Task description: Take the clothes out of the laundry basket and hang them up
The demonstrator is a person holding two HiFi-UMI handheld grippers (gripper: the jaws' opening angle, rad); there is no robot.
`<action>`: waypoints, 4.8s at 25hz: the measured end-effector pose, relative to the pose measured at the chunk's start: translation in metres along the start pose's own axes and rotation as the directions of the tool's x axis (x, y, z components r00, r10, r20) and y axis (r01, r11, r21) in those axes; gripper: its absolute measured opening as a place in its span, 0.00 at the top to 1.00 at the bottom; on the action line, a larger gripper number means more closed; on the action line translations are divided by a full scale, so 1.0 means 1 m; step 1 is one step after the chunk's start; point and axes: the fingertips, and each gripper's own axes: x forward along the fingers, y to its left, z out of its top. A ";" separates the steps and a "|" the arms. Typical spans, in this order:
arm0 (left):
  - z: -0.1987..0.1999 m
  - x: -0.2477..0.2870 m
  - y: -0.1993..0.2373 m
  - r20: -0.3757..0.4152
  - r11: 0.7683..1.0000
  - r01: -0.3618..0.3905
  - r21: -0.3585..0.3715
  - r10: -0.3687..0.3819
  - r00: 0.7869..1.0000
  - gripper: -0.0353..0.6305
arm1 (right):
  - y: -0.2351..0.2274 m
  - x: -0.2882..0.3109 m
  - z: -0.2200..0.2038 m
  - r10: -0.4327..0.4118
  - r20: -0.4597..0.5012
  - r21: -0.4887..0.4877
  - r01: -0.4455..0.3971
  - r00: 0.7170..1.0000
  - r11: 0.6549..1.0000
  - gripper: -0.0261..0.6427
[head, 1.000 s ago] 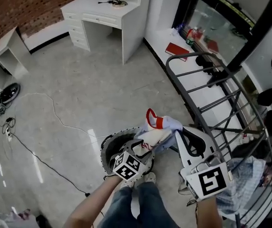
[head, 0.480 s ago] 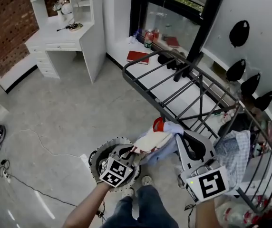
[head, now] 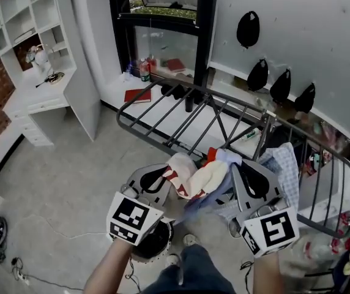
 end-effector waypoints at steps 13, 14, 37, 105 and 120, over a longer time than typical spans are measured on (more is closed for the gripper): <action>0.138 0.117 -0.004 0.158 0.995 0.072 0.064 -0.081 0.984 0.91 | -0.142 -0.010 0.049 -0.211 0.052 -0.136 0.216 0.976 0.967 0.92; 0.142 0.129 -0.008 0.161 0.995 0.079 0.063 -0.089 0.983 0.91 | -0.155 -0.008 0.048 -0.220 0.047 -0.145 0.225 0.974 0.963 0.92; 0.037 0.380 -0.003 -0.114 0.992 0.126 -0.010 -0.126 0.985 0.91 | -0.321 0.100 -0.141 -0.236 -0.268 -0.067 0.226 0.934 0.972 0.92; 0.081 0.125 -0.077 0.269 0.989 0.134 -0.066 -0.112 0.957 0.92 | -0.162 -0.116 -0.059 -0.522 0.040 0.167 0.509 0.852 0.844 0.96; 0.075 0.098 -0.097 0.273 0.987 0.145 -0.068 -0.121 0.954 0.92 | -0.141 -0.141 -0.053 -0.546 0.054 0.171 0.531 0.836 0.830 0.96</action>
